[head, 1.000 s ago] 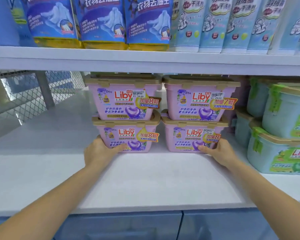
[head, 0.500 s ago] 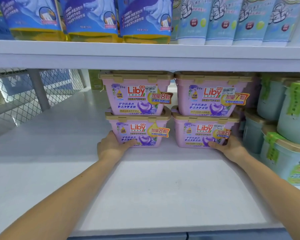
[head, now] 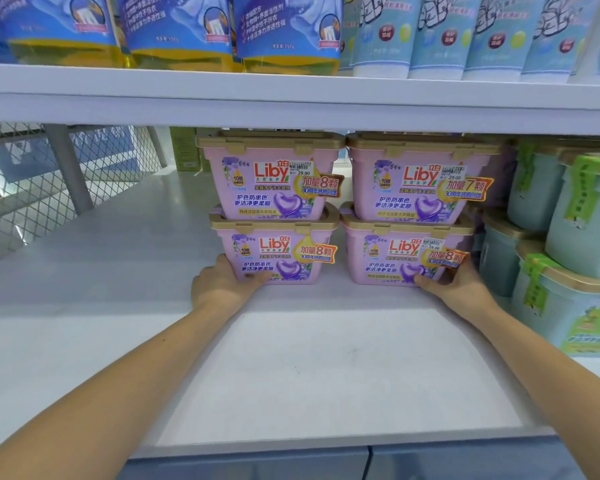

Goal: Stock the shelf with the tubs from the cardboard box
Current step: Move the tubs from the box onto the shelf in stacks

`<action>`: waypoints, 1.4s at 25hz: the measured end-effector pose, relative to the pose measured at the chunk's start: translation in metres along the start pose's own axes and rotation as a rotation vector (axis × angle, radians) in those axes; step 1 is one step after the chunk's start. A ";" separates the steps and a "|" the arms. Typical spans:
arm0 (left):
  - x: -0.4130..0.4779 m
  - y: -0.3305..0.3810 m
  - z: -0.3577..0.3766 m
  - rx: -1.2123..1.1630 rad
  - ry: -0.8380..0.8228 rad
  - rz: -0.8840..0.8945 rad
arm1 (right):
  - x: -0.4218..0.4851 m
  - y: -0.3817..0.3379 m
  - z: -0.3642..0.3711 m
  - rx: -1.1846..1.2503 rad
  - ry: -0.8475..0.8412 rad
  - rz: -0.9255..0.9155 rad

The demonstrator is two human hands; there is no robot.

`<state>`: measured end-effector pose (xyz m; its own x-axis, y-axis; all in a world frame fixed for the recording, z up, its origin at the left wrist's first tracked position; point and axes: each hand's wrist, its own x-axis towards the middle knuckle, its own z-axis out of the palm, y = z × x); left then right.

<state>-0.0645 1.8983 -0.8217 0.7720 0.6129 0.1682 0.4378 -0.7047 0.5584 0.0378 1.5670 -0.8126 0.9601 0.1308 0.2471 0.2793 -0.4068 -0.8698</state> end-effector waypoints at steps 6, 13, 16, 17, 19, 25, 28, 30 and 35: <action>-0.032 -0.015 -0.027 0.182 -0.035 0.120 | -0.039 -0.007 -0.011 -0.172 -0.019 0.103; -0.104 -0.069 -0.093 0.187 -0.068 0.310 | -0.127 -0.044 -0.015 -0.474 0.024 -0.048; -0.148 -0.106 -0.114 0.170 -0.031 0.350 | -0.181 -0.050 -0.012 -0.603 -0.063 -0.112; -0.160 -0.119 -0.120 0.182 -0.013 0.363 | -0.198 -0.050 -0.010 -0.637 -0.091 -0.137; -0.184 -0.142 -0.131 0.204 0.012 0.383 | -0.229 -0.046 -0.009 -0.716 -0.132 -0.182; -0.266 -0.197 -0.130 0.189 -0.011 0.310 | -0.316 -0.017 -0.003 -0.839 -0.221 -0.149; -0.305 -0.226 -0.111 0.176 -0.156 0.207 | -0.352 0.005 0.000 -0.782 -0.275 -0.021; -0.328 -0.242 -0.099 0.163 -0.258 0.133 | -0.374 0.019 0.003 -0.722 -0.309 0.061; -0.369 -0.265 -0.077 0.157 -0.417 -0.019 | -0.417 0.040 0.017 -0.624 -0.356 0.198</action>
<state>-0.5005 1.8864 -0.9688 0.8688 0.4526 -0.2008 0.4937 -0.7601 0.4226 -0.3516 1.5113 -0.9578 0.9605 0.2437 -0.1345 0.1591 -0.8771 -0.4531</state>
